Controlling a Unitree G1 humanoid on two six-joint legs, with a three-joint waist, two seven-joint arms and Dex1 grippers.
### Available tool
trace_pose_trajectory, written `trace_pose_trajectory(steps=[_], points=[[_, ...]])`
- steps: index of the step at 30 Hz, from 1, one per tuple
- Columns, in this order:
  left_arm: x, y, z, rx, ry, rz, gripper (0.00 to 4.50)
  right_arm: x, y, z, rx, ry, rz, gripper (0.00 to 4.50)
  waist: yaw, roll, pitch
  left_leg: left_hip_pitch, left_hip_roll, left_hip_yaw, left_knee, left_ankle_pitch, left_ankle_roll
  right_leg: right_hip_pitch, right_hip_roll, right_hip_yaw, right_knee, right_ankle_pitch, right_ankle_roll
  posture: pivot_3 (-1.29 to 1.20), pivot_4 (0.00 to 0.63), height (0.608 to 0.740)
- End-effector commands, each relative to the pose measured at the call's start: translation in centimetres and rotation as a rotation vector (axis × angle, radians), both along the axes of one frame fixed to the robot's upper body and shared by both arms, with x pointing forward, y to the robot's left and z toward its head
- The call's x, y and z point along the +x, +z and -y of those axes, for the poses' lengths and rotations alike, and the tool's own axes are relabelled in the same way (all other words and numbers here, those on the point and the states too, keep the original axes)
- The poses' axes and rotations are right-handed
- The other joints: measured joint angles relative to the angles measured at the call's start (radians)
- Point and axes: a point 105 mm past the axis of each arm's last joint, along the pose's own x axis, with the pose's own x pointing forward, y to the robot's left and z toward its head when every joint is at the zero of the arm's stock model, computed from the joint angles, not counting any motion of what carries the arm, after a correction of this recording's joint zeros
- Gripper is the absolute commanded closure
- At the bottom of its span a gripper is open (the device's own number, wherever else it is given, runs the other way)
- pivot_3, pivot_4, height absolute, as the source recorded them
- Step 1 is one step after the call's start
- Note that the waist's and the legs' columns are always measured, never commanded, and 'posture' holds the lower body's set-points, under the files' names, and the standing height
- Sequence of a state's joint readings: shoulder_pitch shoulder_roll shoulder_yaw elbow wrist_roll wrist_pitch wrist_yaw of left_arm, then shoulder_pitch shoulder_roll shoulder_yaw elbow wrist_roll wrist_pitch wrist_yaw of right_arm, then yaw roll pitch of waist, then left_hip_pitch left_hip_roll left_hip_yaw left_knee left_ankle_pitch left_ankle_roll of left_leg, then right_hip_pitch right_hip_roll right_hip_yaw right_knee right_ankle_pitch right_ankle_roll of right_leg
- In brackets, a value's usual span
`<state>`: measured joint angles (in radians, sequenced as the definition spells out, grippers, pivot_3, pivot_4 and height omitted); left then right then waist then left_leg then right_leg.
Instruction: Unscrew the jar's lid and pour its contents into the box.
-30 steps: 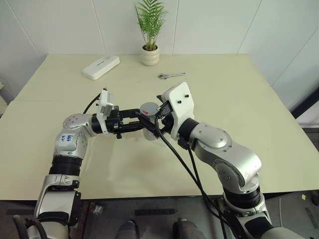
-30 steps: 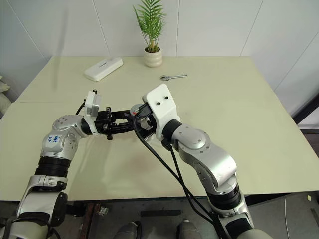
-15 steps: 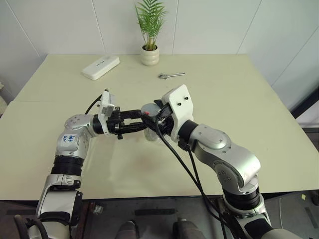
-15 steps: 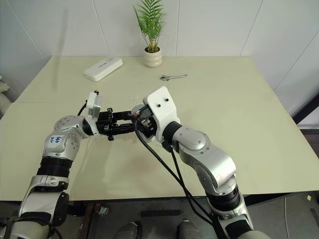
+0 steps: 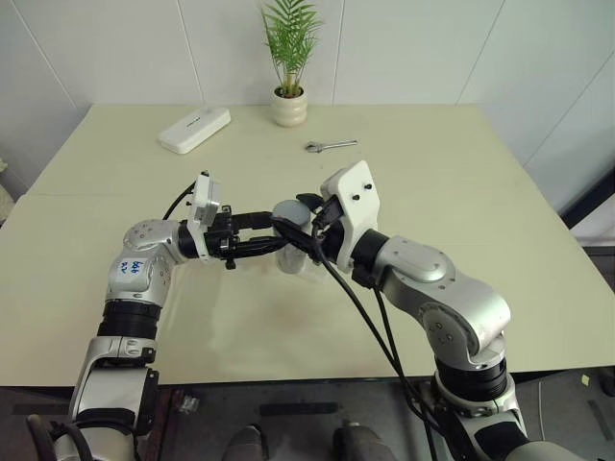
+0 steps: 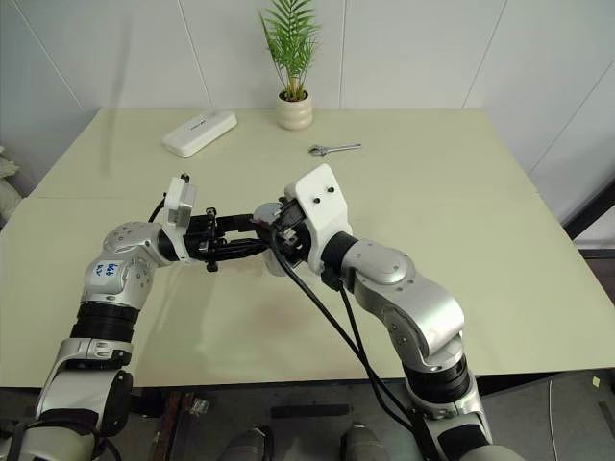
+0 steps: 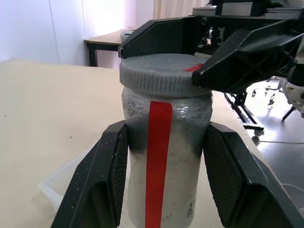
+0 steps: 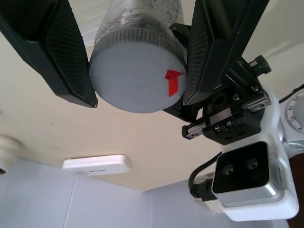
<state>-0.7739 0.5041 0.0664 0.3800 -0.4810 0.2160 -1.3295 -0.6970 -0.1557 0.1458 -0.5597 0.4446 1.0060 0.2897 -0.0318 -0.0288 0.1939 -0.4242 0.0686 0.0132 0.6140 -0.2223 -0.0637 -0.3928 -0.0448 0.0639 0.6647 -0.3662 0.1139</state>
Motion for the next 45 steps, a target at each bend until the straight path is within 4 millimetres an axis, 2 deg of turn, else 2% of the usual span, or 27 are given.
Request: trace_pose_trajectory(steps=[1,8,12,18,22,34,41,45], points=[[-0.5,1.6,0.1,-0.029,-0.023,0.066,2.5,-3.2,0.9,-1.6,0.007,0.219,0.033,1.97,0.0,0.0,0.0,0.0,0.0,0.0,0.0,0.0,0.0,0.0,0.0,0.0,0.0,0.0,0.0,0.0,0.15,0.74],[-0.3,1.5,-0.4,-0.019,-0.049,0.051,2.51,-5.1,1.8,-1.1,-0.047,0.407,0.104,1.97,0.0,0.0,0.0,0.0,0.0,0.0,0.0,0.0,0.0,0.0,0.0,0.0,0.0,0.0,0.0,0.0,0.15,0.74],[-0.1,1.3,-0.4,-0.032,-0.063,0.034,2.51,-5.7,2.8,-0.9,-0.04,0.471,0.159,1.97,0.001,0.0,0.0,0.0,0.0,0.0,0.0,0.0,0.0,0.0,0.0,0.0,-0.001,0.0,0.0,0.0,0.15,0.74],[0.2,0.8,-0.3,-0.028,-0.097,0.012,2.51,-7.4,3.6,-0.7,-0.037,0.603,0.207,1.97,0.001,0.0,0.0,0.0,0.0,0.0,0.0,0.0,0.0,0.0,0.0,0.0,-0.001,0.0,0.0,0.0,0.15,0.74],[0.3,0.8,-0.3,-0.033,-0.113,0.01,2.51,-7.8,3.8,-0.5,-0.037,0.65,0.213,1.97,0.001,0.0,0.0,0.0,0.0,0.0,0.0,0.0,0.0,0.0,0.0,0.0,-0.001,0.0,0.0,0.0,0.15,0.74],[-0.1,1.1,-0.1,-0.055,-0.156,0.013,2.51,-7.2,3.4,-0.6,-0.087,0.641,0.214,1.97,0.001,0.0,0.0,0.0,0.0,0.0,0.0,0.0,0.0,0.0,0.0,0.0,-0.001,0.0,0.0,0.0,0.15,0.74],[-0.6,0.6,0.4,-0.081,-0.19,-0.004,2.51,-6.5,3.3,-0.9,-0.089,0.607,0.231,1.97,0.001,0.0,0.0,0.0,0.0,0.0,0.0,0.0,0.0,0.0,0.0,0.0,0.0,0.0,0.0,0.0,0.15,0.74],[-0.7,0.8,0.6,-0.083,-0.196,0.006,2.52,-6.3,3.3,-1.0,-0.094,0.591,0.239,0.57,-0.001,0.0,0.0,0.0,0.0,0.0,0.001,0.0,0.0,0.0,0.0,0.0,0.0,0.0,0.0,0.0,0.15,0.74]])
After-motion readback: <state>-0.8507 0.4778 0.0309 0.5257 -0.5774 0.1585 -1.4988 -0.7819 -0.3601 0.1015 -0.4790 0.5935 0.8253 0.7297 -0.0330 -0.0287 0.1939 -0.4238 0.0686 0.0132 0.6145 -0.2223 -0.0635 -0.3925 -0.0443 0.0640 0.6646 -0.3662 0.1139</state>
